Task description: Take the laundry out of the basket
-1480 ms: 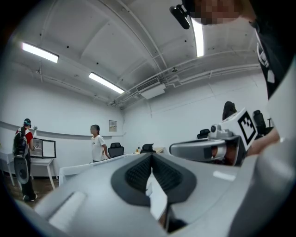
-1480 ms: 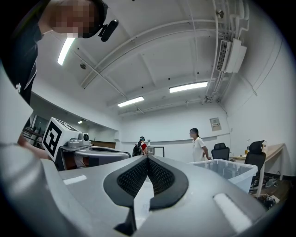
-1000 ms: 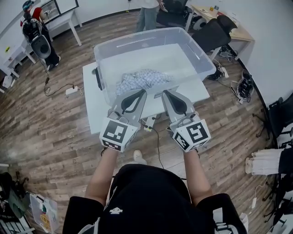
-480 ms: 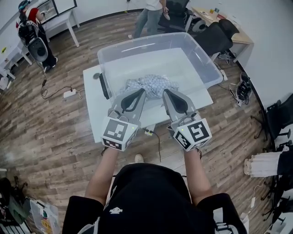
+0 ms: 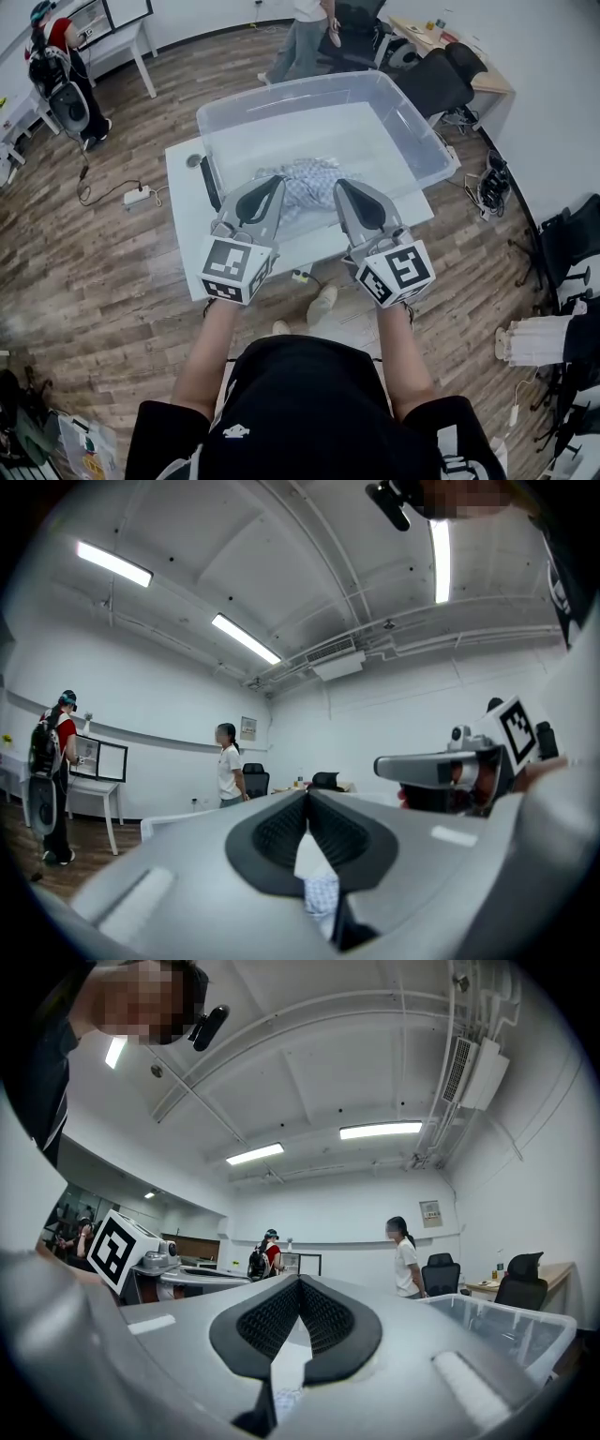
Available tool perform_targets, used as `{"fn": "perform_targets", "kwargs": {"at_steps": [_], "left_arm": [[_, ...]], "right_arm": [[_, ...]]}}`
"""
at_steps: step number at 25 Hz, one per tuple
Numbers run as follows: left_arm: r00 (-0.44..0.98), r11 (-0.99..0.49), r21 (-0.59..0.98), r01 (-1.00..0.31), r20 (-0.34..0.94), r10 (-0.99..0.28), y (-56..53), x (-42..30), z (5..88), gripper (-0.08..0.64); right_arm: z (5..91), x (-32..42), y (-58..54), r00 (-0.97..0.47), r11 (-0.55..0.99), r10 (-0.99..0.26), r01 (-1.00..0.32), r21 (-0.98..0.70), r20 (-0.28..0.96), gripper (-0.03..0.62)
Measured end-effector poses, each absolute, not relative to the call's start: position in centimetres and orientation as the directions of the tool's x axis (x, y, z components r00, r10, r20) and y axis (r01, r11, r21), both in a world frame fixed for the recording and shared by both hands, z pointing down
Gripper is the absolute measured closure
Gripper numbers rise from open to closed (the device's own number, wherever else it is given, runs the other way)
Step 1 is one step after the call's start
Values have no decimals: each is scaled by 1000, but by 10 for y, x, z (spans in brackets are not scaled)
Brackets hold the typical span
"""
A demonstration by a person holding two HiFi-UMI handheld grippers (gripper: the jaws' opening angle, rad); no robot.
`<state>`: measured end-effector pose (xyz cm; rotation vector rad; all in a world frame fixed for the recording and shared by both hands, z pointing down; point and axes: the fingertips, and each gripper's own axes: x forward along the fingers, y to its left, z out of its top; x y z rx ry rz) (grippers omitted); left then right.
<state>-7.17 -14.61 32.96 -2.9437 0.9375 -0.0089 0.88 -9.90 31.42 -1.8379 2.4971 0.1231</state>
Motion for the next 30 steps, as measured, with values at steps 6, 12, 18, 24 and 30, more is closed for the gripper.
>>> {"fn": "perform_targets", "kwargs": {"at_steps": [6, 12, 18, 24, 30], "left_arm": [[786, -784, -62, -618, -9, -619, -161, -66, 328, 551], [752, -751, -65, -658, 9, -659, -185, -50, 335, 551], [714, -715, -59, -697, 32, -699, -219, -28, 341, 551], [668, -670, -57, -740, 58, -742, -253, -10, 351, 551], [623, -624, -58, -780, 34, -782, -280, 7, 345, 551]], "right_arm": [[308, 23, -119, -334, 332, -937, -943, 34, -104, 592], [312, 39, -151, -388, 387, -916, -922, 24, -102, 592], [309, 67, -189, -420, 424, -899, -906, -6, -127, 592], [315, 92, -229, -466, 471, -876, -882, -16, -122, 592], [319, 115, -261, -503, 513, -851, -858, -35, -148, 592]]}}
